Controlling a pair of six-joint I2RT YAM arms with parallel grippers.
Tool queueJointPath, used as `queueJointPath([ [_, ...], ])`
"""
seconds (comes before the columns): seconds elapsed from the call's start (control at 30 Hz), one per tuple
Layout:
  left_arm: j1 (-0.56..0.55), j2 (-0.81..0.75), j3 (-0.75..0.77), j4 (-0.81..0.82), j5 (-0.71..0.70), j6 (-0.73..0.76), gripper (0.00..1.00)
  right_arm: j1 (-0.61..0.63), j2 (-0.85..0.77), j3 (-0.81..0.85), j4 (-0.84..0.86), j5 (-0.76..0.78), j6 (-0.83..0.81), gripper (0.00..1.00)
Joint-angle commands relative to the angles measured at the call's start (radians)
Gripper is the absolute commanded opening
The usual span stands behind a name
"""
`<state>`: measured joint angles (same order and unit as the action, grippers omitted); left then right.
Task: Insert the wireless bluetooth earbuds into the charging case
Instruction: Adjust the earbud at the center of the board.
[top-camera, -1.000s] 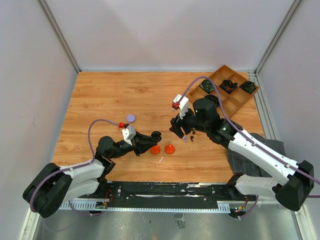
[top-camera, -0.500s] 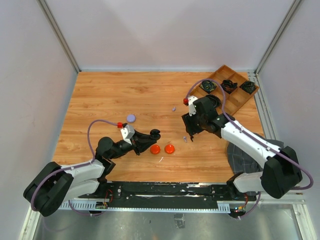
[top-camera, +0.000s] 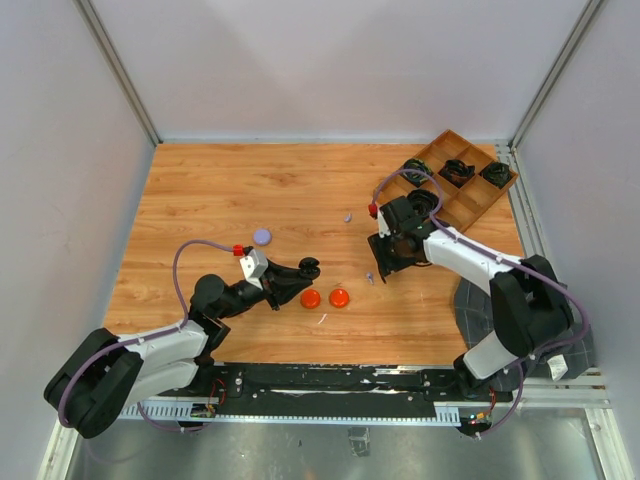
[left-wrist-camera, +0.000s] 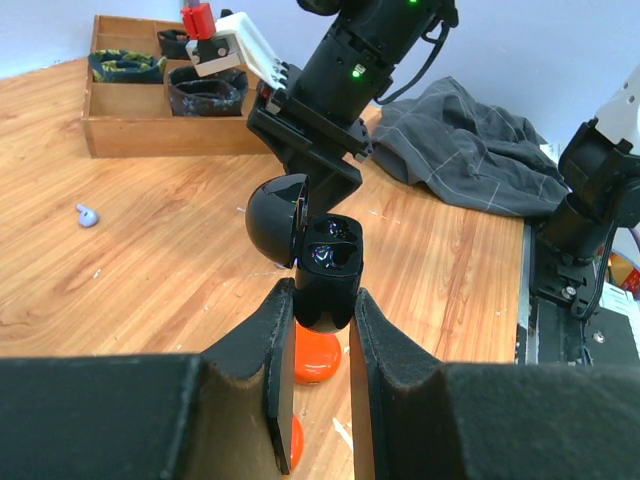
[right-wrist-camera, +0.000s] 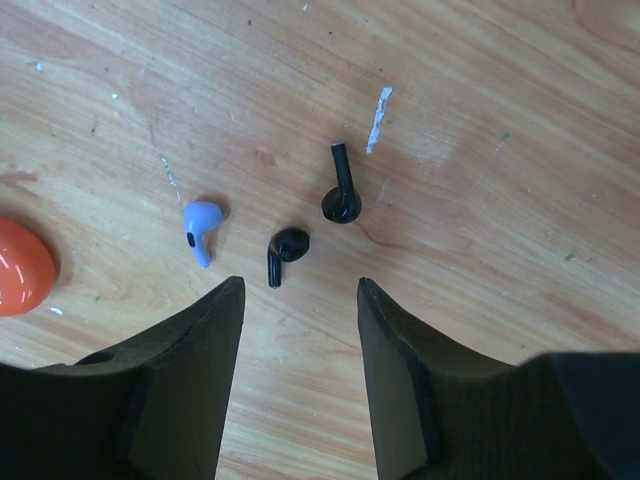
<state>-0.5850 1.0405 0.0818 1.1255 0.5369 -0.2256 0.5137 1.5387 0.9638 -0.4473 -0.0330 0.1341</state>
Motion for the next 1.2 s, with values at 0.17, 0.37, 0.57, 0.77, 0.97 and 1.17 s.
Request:
queueJointPath([
  [0.17, -0.003, -0.011, 0.0, 0.005, 0.001, 0.012, 0.0, -0.026, 0.108, 0.094, 0.036, 0.013, 0.008, 0.5],
  [0.37, -0.003, 0.007, 0.006, 0.005, 0.007, 0.01, 0.0, -0.027, 0.184, 0.159, 0.051, 0.005, -0.012, 0.52],
  [0.57, -0.003, 0.016, 0.01, 0.003, 0.011, 0.011, 0.0, -0.027, 0.271, 0.214, 0.053, -0.01, -0.018, 0.51],
  [0.77, -0.003, 0.019, 0.012, 0.001, 0.016, 0.009, 0.0, -0.026, 0.29, 0.203, 0.039, -0.056, -0.011, 0.5],
  [0.97, -0.003, 0.021, 0.013, 0.0, 0.019, 0.006, 0.0, -0.023, 0.259, 0.165, 0.024, -0.107, -0.011, 0.48],
  [1.17, -0.003, 0.023, 0.013, 0.0, 0.021, 0.006, 0.0, -0.005, 0.227, 0.143, -0.006, -0.125, -0.02, 0.47],
])
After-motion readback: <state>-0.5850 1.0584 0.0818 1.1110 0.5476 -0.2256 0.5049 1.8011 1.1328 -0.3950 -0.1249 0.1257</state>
